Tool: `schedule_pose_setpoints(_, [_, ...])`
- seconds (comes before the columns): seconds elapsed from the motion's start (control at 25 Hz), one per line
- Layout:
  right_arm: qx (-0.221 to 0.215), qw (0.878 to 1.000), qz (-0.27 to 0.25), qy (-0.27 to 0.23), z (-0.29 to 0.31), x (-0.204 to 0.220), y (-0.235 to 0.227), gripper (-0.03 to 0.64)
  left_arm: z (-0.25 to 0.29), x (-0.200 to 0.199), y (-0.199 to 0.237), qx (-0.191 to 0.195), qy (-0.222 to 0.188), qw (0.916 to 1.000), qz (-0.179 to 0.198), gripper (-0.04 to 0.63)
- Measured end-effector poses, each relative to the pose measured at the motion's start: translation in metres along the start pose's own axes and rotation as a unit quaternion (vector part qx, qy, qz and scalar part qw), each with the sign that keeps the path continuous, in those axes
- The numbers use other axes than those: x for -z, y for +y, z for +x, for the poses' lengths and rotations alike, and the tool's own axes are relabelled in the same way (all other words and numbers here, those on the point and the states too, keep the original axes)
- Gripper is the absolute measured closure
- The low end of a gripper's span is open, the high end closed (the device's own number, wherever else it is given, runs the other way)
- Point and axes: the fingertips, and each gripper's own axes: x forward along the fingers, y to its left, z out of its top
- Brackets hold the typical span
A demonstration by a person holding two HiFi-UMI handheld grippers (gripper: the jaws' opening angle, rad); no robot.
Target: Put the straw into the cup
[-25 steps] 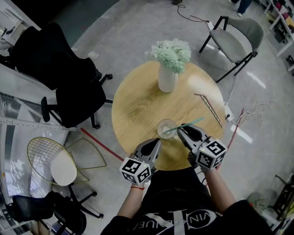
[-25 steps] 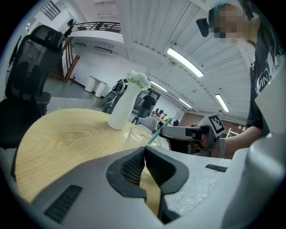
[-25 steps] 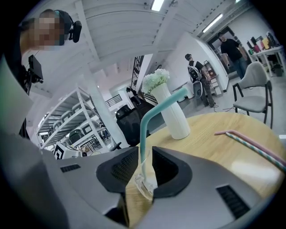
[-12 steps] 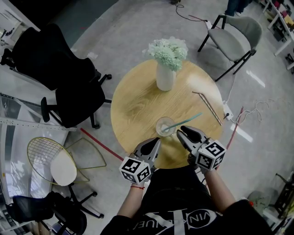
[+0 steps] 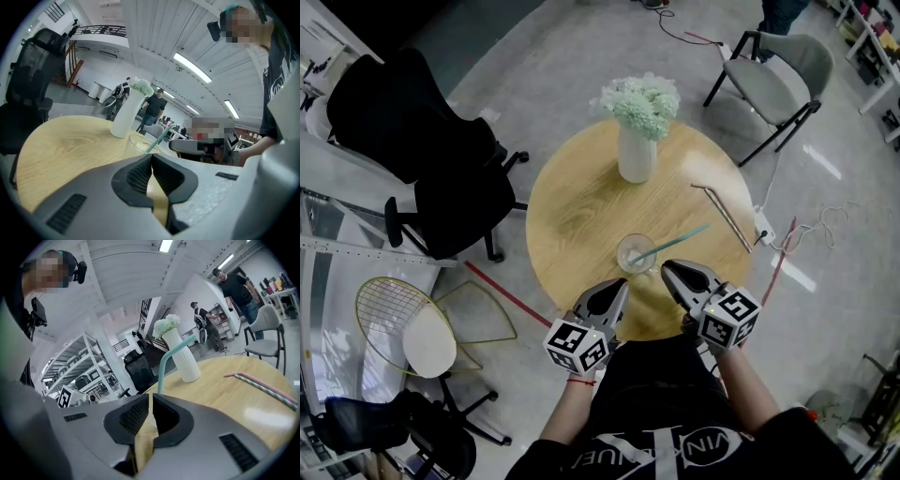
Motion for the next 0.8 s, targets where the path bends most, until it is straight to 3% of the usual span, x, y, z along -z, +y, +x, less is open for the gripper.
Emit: schedule_pose_setpoints(0.8, [-0.059, 0.998, -0.028, 0.002, -0.006, 0.005, 0.054, 0.614, -0.018, -0.013, -0.023, 0.012, -0.021, 0.9996, 0.015, 0.583])
